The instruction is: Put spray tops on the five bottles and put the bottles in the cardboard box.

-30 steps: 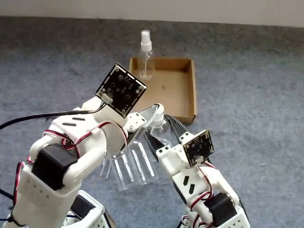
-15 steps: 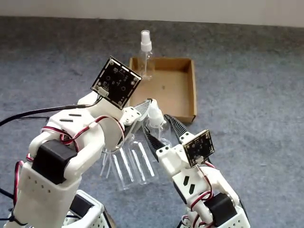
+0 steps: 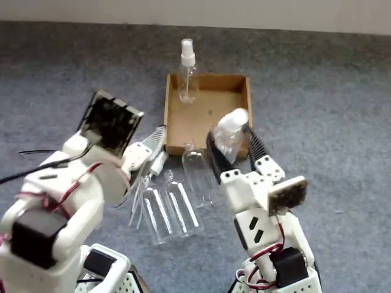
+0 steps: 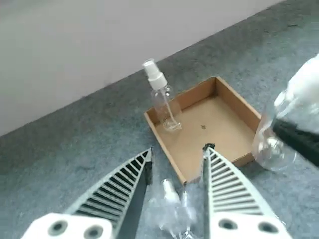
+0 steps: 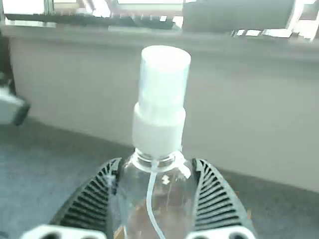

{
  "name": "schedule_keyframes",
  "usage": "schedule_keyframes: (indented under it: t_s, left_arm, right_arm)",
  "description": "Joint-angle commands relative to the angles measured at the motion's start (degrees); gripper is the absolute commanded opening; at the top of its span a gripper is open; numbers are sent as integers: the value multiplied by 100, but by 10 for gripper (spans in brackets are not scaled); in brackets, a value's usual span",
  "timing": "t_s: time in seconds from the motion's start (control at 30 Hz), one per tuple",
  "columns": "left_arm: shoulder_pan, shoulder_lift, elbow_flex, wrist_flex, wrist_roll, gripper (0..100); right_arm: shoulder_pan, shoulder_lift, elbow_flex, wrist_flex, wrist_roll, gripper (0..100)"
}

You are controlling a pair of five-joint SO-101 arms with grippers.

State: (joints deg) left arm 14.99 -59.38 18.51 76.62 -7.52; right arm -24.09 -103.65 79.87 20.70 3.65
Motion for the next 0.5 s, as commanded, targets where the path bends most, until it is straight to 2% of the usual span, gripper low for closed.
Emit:
schedule_keyframes:
  t_s: [0.0,0.07,0.2,0.33,0.47]
  left_arm:
    - [-602,-567,848,-26,-35,164]
    - [-936,-752,1508,-176,-35,165]
    - [-1710,-971,2967,-1319,-26,165]
    - [-2475,-1051,4400,-2725,35,162]
    - [-3055,-1051,5095,-3516,457,164]
  right_arm:
    - [110,778,-110,-927,-26,4]
    - [110,1464,-119,-1596,-26,4]
    - [101,3064,-699,-2879,-44,4]
    - [101,4796,-1719,-3538,-44,4]
    - [101,6202,-2527,-4198,-44,4]
